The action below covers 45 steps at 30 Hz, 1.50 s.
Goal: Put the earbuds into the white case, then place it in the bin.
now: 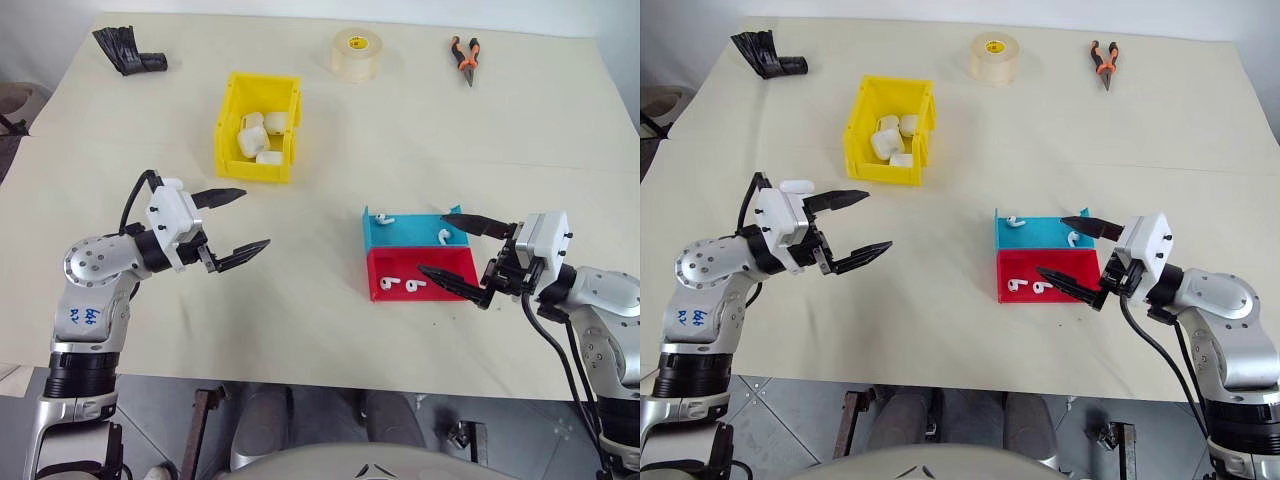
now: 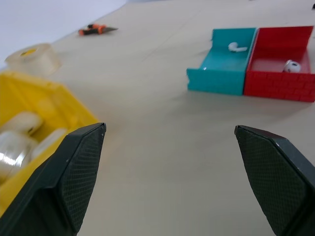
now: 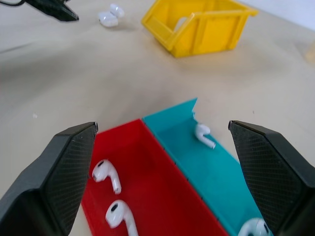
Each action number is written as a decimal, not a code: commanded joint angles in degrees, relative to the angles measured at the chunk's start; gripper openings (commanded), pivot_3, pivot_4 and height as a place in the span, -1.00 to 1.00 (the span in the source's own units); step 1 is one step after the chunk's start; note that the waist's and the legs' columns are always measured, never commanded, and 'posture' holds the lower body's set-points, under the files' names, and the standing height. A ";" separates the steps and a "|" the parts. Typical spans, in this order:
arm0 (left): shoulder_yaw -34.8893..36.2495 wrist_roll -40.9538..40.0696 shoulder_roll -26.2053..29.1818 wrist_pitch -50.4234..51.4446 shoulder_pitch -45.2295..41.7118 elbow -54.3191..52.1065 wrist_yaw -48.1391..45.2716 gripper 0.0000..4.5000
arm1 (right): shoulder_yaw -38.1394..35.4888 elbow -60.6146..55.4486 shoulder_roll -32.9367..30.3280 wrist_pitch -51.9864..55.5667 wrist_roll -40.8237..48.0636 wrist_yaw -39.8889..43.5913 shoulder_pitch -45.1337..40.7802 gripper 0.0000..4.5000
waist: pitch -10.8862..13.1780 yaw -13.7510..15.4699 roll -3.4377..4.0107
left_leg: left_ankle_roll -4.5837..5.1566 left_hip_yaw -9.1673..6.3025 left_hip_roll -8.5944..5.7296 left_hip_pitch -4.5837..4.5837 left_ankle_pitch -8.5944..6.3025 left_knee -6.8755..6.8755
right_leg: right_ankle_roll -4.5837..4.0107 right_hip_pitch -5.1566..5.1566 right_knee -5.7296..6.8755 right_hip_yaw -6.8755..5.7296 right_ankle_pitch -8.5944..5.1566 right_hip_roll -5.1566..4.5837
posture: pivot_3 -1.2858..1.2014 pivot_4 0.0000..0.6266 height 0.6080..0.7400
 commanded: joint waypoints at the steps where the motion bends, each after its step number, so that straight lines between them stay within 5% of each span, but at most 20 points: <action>1: -0.18 0.49 -0.16 -1.70 -1.19 1.11 -0.24 0.98 | -2.12 -1.40 -0.71 -0.97 0.29 -0.16 0.44 1.00 | 0.00 -0.15 0.00 | 0.00 0.00 0.00 0.01 0.00 0.00 | 0.00 0.00 0.00 0.00 0.00 0.00 | 0.03 -0.52 1.00; 14: 2.87 -0.42 0.34 2.82 1.60 -1.59 4.22 0.98 | -0.84 0.14 0.79 -3.45 0.32 0.59 -0.98 1.00 | 0.00 -0.20 0.00 | 0.00 0.02 0.04 0.03 0.00 0.00 | 0.00 0.00 0.02 0.01 0.00 0.03 | 0.03 -0.52 1.00; 23: 15.83 0.99 -2.10 36.57 15.02 -24.27 32.74 0.98 | 4.16 4.06 8.47 -9.54 2.07 4.77 -9.49 1.00 | 0.00 -1.35 0.00 | -0.01 -0.52 0.10 0.06 0.00 -0.04 | 0.00 -0.01 0.08 0.08 0.00 0.00 | 0.03 -0.52 1.00; 31: 23.62 -2.16 -6.88 59.44 18.15 -38.14 43.31 0.98 | 6.36 5.97 12.27 -12.56 1.52 6.38 -12.98 1.00 | -0.01 -1.17 -0.01 | -0.04 -0.63 0.03 0.04 0.01 -0.04 | 0.00 -0.01 0.07 0.04 0.00 -0.12 | 0.03 -0.52 1.00; 35: 25.99 -1.75 -7.52 73.52 8.25 -36.09 48.00 0.98 | 6.92 6.67 11.64 -11.48 1.40 6.88 -13.01 1.00 | 0.00 -0.96 -0.02 | -0.05 -0.62 0.01 0.04 0.01 -0.04 | -0.01 0.00 0.06 0.04 0.00 -0.11 | 0.03 -0.52 1.00; 40: 21.59 -0.31 -0.36 87.86 -5.43 -26.72 47.95 0.98 | 7.64 5.95 10.65 -7.99 2.46 7.25 -13.70 1.00 | -0.02 -0.94 -0.04 | -0.12 -0.62 -0.03 0.08 0.05 -0.06 | -0.01 -0.01 0.10 0.02 0.00 -0.05 | 0.03 -0.52 1.00; 45: 16.76 0.86 4.67 89.43 -16.70 -10.68 47.64 0.98 | 8.81 4.05 10.24 -4.01 4.26 7.65 -15.28 1.00 | -0.02 -1.65 -0.05 | -0.15 -0.61 -0.02 0.08 0.06 -0.10 | -0.02 -0.04 0.10 0.01 0.00 -0.02 | 0.03 -0.52 1.00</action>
